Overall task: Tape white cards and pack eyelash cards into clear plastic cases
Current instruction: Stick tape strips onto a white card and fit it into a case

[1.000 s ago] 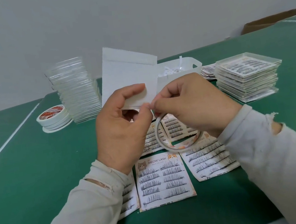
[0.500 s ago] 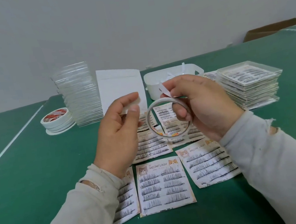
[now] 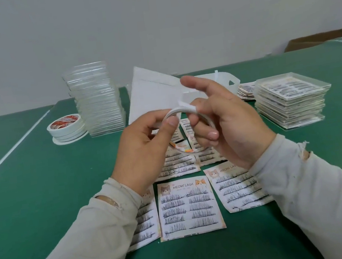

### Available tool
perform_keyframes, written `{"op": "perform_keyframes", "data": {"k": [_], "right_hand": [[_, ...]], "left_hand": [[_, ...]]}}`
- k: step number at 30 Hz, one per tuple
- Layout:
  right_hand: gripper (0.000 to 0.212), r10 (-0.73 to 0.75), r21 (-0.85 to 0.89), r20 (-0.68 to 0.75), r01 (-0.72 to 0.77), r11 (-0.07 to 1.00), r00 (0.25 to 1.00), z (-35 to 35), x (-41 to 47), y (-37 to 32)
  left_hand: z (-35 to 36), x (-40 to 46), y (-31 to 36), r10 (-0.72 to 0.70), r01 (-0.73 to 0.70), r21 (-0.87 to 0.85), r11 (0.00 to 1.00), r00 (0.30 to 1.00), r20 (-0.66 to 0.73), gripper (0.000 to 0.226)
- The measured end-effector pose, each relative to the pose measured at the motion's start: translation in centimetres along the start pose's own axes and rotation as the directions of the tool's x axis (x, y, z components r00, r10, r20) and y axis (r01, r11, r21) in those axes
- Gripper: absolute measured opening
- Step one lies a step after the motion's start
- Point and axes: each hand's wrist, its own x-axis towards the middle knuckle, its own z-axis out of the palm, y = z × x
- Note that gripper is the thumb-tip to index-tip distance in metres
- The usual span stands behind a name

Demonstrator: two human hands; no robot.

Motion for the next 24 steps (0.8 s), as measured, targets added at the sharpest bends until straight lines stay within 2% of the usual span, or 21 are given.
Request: {"op": "perform_keyframes", "data": {"k": [1, 2, 3, 4, 5, 7, 8, 9, 11, 13, 15, 16, 18, 20, 22, 24], "right_hand": [[0.044, -0.034, -0.024, -0.027, 0.034, 0.999, 0.999, -0.5, 0.1, -0.4], [0.04, -0.082, -0.118, -0.066, 0.074, 0.99, 0.994, -1.1, 0.2, -0.9], [0.036, -0.138, -0.289, -0.098, 0.105, 0.952, 0.986, -1.9, 0.2, -1.4], [0.034, -0.185, -0.5, -0.098, 0.113, 0.858, 0.978, -2.6, 0.1, -1.7], [0.034, -0.19, -0.696, -0.065, 0.092, 0.713, 0.98, -3.1, 0.1, -1.9], [0.037, -0.029, -0.914, 0.003, 0.014, 0.405, 1.0, -3.5, 0.0, -1.6], [0.038, 0.075, -0.954, 0.01, -0.013, 0.299, 0.997, -3.4, -0.1, -1.2], [0.037, 0.157, -0.968, 0.007, -0.033, 0.248, 0.988, -3.4, -0.1, -0.9], [0.03, 0.236, -0.972, -0.018, -0.072, 0.225, 0.972, -3.3, -0.2, -0.7], [0.019, 0.226, -0.971, -0.045, -0.096, 0.22, 0.973, -3.4, -0.2, -0.8], [0.008, 0.086, -0.971, -0.064, -0.082, 0.225, 0.994, -3.3, 0.1, -0.7], [0.013, -0.006, -0.961, -0.079, -0.075, 0.264, 0.997, -3.2, 0.2, -0.5], [0.036, -0.123, -0.893, -0.157, -0.088, 0.441, 0.98, -2.6, 0.4, 0.0], [0.054, -0.146, -0.795, -0.265, -0.13, 0.593, 0.953, -1.8, 0.5, 0.7], [0.056, -0.117, -0.656, -0.342, -0.148, 0.74, 0.932, -1.2, 0.5, 1.0], [0.048, -0.076, -0.528, -0.321, -0.111, 0.842, 0.944, -0.7, 0.5, 1.2]], "left_hand": [[-0.1, 0.1, -0.1, -0.04, 0.04, -0.028, 0.999, 0.999, -0.026, 0.02], [-0.2, 0.3, -0.2, -0.071, 0.068, -0.051, 0.996, 0.996, -0.062, 0.022], [-0.4, 0.4, -0.3, -0.094, 0.086, -0.074, 0.994, 0.99, -0.106, 0.023], [-0.6, 0.4, -0.4, -0.113, 0.099, -0.094, 0.991, 0.983, -0.148, 0.029], [-0.7, 0.5, -0.4, -0.131, 0.111, -0.115, 0.987, 0.975, -0.178, 0.038], [-0.6, 0.6, -0.3, -0.148, 0.119, -0.151, 0.981, 0.97, -0.194, 0.047], [-0.5, 0.6, -0.3, -0.151, 0.118, -0.176, 0.977, 0.97, -0.191, 0.05], [-0.4, 0.6, -0.2, -0.156, 0.116, -0.212, 0.971, 0.97, -0.184, 0.053], [-0.2, 0.6, -0.2, -0.156, 0.102, -0.284, 0.953, 0.972, -0.175, 0.061], [-0.1, 0.6, -0.4, -0.164, 0.097, -0.342, 0.935, 0.971, -0.172, 0.069], [0.0, 0.6, -0.4, -0.224, 0.142, -0.416, 0.898, 0.962, -0.156, 0.077], [0.0, 0.6, -0.3, -0.256, 0.168, -0.447, 0.879, 0.956, -0.143, 0.074], [0.3, 0.6, -0.3, -0.289, 0.204, -0.472, 0.858, 0.951, -0.114, 0.053], [0.6, 0.4, -0.1, -0.303, 0.23, -0.486, 0.843, 0.95, -0.076, 0.039], [0.8, 0.3, -0.1, -0.311, 0.248, -0.509, 0.825, 0.949, -0.042, 0.031], [0.8, 0.3, -0.1, -0.318, 0.258, -0.522, 0.813, 0.948, -0.026, 0.029]]}}
